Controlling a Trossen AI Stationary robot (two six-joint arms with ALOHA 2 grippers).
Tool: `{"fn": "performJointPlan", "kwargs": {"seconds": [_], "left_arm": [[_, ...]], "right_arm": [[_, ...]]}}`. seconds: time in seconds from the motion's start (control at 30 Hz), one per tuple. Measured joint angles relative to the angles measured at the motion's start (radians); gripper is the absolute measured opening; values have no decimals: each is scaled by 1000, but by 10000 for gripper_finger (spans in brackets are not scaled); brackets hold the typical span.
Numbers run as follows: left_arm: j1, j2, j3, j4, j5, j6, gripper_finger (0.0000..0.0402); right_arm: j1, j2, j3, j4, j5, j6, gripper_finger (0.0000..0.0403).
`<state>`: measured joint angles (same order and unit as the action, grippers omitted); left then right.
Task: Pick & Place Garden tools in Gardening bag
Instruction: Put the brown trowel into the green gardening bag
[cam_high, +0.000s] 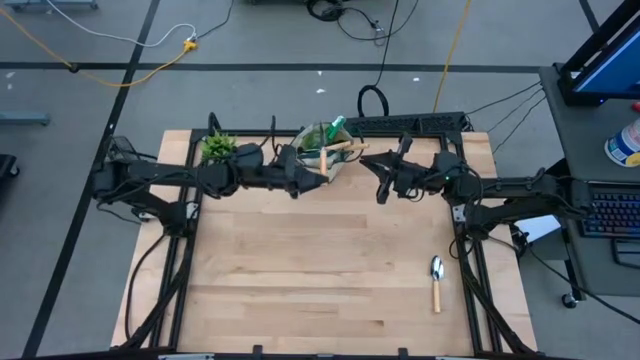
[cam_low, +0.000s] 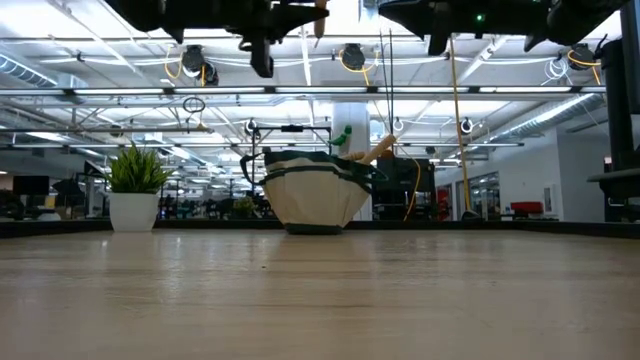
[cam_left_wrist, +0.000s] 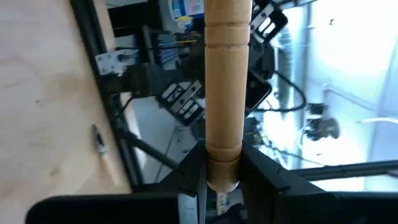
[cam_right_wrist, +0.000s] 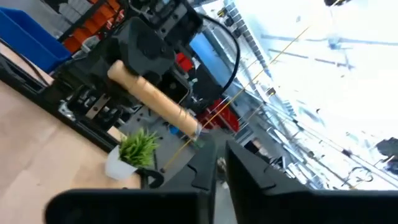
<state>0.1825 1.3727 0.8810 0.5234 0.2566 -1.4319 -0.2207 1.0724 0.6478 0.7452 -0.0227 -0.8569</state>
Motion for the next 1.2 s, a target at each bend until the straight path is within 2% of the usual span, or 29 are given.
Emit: {"fn": "performJointPlan", "kwargs": {"seconds": [0.17,0.4,0.57,0.77,0.9,1.2], "left_arm": [[16,53,37,77,-12,-49,67],[37,124,164,86,58,-56,67],[37,145,201,65,87,-74,67],[32,146,200,11,93,-104,67],[34,147,200,-6,94,-153,67],[34,146,199,-34,83,-276,67]], "right_arm": [[0,37,29,1,-3,-33,82],[0,161,81,63,8,-178,146],[0,233,92,193,121,-256,174],[0,241,92,222,144,-325,192],[1,241,92,223,117,-368,194],[7,241,92,193,97,-368,193]]}}
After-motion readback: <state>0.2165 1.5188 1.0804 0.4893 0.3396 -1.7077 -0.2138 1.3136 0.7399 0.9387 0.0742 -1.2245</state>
